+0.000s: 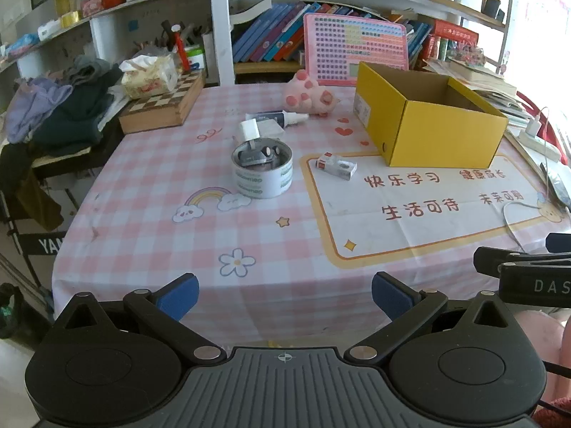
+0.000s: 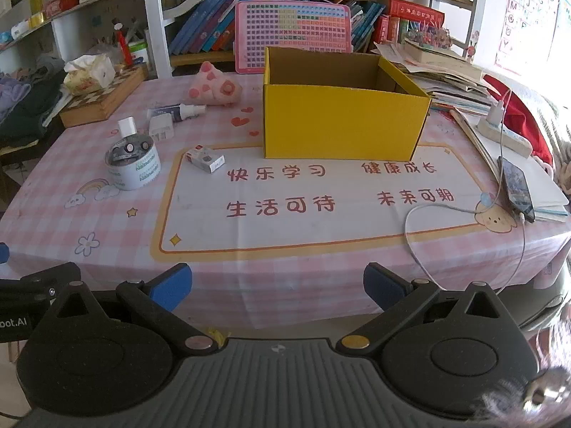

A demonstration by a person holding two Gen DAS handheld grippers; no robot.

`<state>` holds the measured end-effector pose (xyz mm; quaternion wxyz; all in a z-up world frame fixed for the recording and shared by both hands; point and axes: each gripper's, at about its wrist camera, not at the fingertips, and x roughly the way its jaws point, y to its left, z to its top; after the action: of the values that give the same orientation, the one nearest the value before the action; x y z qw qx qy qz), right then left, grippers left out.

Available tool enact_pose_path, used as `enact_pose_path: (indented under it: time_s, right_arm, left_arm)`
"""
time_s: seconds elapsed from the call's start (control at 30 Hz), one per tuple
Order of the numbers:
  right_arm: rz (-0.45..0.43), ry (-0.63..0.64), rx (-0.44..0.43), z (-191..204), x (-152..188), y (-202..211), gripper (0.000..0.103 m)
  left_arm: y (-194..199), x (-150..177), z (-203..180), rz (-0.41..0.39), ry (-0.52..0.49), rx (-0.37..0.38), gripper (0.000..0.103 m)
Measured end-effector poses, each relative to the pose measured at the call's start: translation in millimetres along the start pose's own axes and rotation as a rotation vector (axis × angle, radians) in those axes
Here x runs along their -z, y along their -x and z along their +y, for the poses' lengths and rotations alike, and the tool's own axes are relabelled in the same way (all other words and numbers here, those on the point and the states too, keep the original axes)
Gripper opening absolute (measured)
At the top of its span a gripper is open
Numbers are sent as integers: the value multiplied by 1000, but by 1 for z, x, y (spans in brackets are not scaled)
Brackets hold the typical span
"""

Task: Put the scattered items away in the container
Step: 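Move both tools toward the tape roll and the white card box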

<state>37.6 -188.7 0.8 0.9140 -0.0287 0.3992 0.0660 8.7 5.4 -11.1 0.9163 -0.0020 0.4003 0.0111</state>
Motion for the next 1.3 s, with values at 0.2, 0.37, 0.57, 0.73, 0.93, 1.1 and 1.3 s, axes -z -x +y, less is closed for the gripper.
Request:
enact_pose_path:
  time_s: [0.2,0.37,0.57,0.73,0.93,1.1,1.3]
  right_arm:
    - [3,1,0,0,0,-1,103]
    - [4,1,0,0,0,0,103]
    - [7,1,1,0,1,-1,103]
    - [14,7,-6,1,4,0,103]
    - [19,10,-26,2,4,0,103]
    - [24,20,-43,6,3,1,103]
    - [30,40,-60,13,4,1,103]
  left_arm:
    - [0,-1,-1,1,-6,5,103]
    - [1,-1,-2,3,-12,9,103]
    - [1,-2,-2,6,-10,7,103]
    - [1,0,-2,7,-14,9,103]
    - [1,2,0,24,-12,2,103]
    - [4,3,4,14,-5,4,103]
    - [6,5,7,13,-8,27,103]
